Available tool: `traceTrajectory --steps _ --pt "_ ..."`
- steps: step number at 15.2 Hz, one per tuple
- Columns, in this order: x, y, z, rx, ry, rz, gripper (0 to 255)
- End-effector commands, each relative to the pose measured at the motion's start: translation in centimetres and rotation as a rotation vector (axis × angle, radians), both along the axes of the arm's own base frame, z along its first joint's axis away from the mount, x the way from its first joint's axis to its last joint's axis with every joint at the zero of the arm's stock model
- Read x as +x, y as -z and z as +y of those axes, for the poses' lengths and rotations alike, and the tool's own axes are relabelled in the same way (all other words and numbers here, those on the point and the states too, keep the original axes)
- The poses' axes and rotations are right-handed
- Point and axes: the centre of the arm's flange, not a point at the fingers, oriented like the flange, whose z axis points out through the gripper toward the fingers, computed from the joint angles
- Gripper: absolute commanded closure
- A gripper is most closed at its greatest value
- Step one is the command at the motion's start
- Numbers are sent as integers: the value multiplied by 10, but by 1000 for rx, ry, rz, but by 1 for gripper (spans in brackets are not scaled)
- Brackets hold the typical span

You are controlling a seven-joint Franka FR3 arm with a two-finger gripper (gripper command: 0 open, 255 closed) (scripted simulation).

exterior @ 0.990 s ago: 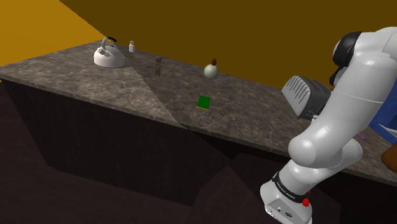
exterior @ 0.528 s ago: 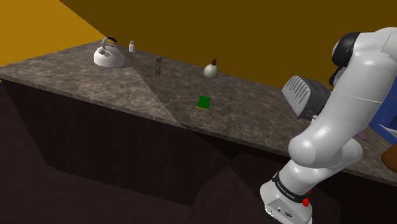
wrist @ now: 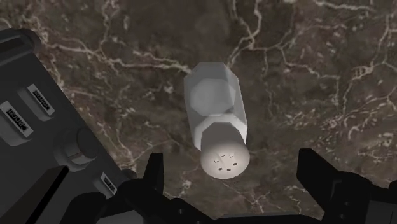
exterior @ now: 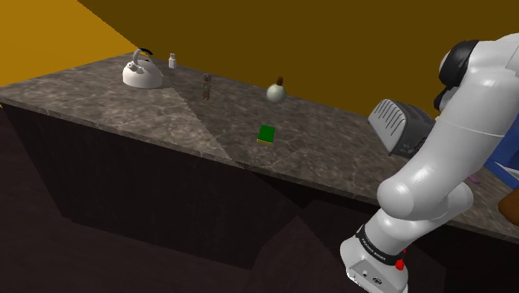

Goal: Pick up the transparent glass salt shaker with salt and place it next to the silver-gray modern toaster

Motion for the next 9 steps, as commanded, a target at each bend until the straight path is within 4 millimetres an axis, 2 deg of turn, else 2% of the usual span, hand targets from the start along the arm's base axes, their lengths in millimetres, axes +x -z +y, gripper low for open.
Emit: traceTrajectory --steps 1,2,9 --pt "-6 -24 -2 0 0 2 0" --pt "-8 -34 -2 0 0 2 0" --pt "-8 -34 -2 0 0 2 0"
